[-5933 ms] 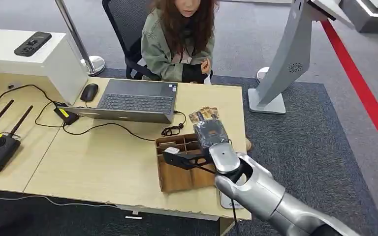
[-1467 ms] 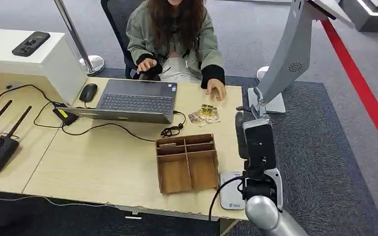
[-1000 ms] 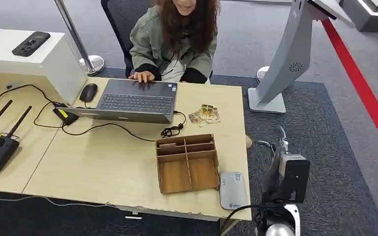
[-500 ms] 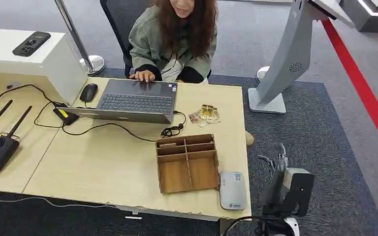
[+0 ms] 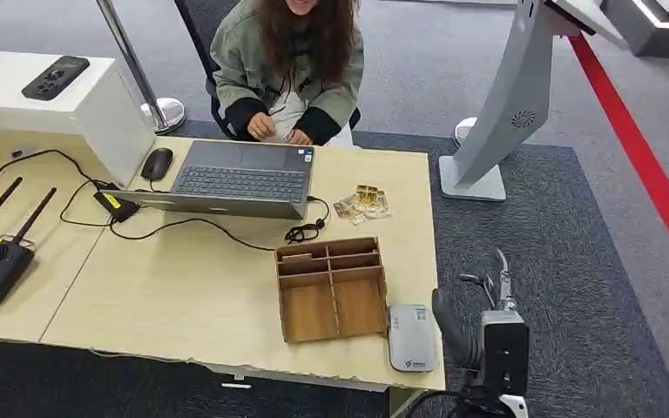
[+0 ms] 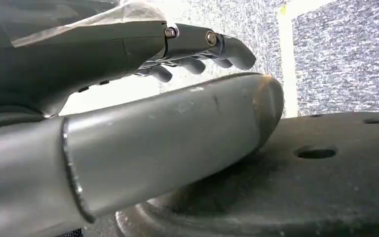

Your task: Pass the card to the sensor for recognition and then transmit it.

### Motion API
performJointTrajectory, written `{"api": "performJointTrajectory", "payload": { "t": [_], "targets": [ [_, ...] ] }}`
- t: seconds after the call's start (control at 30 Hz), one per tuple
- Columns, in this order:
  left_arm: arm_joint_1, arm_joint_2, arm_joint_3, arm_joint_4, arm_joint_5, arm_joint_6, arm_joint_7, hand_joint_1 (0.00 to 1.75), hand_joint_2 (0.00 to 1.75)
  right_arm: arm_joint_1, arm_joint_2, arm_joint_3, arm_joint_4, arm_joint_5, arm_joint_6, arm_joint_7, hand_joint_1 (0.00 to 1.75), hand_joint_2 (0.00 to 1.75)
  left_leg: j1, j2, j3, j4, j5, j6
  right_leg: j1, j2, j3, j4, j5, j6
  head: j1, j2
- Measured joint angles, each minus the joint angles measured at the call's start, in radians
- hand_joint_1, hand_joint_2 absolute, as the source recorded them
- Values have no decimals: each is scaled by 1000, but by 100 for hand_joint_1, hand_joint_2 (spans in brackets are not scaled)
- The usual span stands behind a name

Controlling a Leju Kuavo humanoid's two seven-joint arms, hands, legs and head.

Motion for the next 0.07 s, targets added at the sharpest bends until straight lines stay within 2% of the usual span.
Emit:
{"api": "performJointTrajectory", "payload": {
  "t": [0.07],
  "targets": [
    [0,0,0,0,-2,-1,-7,0,0,1,1,1,5,-24,0,-10,0,175,0,0,0,0,0,0,0,0,0,0,0,0,0,0]
  ]
}}
